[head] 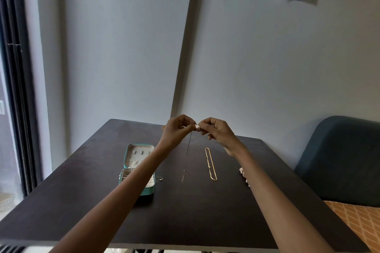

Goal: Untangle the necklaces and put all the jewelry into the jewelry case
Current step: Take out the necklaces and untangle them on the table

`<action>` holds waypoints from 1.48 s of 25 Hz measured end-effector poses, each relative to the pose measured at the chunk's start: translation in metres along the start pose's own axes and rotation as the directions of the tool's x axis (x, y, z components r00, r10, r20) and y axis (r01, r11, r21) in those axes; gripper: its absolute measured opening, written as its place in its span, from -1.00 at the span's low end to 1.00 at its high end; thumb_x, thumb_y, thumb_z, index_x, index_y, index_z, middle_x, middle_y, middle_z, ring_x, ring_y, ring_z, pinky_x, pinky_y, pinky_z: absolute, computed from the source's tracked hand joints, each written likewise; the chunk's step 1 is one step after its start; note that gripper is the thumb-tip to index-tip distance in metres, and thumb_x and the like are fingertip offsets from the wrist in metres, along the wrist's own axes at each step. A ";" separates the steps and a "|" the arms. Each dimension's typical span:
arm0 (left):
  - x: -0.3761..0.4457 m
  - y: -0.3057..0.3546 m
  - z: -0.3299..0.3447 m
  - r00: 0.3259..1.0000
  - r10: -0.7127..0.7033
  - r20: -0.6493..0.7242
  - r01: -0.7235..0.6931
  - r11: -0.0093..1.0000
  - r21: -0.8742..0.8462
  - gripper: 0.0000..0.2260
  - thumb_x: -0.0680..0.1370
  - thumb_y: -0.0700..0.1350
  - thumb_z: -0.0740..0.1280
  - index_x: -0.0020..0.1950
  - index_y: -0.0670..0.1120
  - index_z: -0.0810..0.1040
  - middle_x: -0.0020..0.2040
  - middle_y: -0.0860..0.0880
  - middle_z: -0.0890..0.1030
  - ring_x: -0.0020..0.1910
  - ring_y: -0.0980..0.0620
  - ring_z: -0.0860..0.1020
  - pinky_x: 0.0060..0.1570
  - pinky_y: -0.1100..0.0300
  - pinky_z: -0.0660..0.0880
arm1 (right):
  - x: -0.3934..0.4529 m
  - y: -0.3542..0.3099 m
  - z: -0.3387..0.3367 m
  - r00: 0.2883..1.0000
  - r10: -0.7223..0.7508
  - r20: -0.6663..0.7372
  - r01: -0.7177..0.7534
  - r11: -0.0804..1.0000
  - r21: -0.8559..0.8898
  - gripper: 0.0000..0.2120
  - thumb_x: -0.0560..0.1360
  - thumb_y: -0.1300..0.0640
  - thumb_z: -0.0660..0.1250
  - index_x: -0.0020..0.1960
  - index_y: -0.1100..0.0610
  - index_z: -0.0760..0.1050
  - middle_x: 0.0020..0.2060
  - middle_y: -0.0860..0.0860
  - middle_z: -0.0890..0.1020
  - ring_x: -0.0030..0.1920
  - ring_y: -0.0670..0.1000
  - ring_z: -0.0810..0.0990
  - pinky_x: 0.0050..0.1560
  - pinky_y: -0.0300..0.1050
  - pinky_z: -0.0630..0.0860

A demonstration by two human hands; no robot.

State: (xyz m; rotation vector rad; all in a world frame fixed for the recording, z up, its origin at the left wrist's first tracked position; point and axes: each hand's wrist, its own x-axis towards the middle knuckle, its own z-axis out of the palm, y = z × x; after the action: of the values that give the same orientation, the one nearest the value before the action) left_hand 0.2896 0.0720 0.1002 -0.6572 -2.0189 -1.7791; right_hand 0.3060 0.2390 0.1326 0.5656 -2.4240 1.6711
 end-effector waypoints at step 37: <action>-0.048 -0.025 0.012 0.986 -0.005 -0.168 0.091 0.854 0.512 -0.94 0.46 0.05 0.39 -0.17 0.11 0.62 -0.01 0.13 0.54 -0.01 0.14 0.45 -0.10 0.17 0.03 | -0.028 0.052 0.038 0.993 0.042 -0.107 -0.037 0.998 0.046 -0.93 0.50 0.30 0.33 -0.12 0.25 0.59 -0.28 0.02 0.63 -0.29 -0.26 0.57 -0.17 -0.44 0.46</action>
State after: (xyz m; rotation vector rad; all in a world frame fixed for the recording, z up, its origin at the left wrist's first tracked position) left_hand 0.3148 0.0772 0.0511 -0.2818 -2.2711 -1.1696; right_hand 0.3149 0.2263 0.0639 0.4244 -2.3426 1.7276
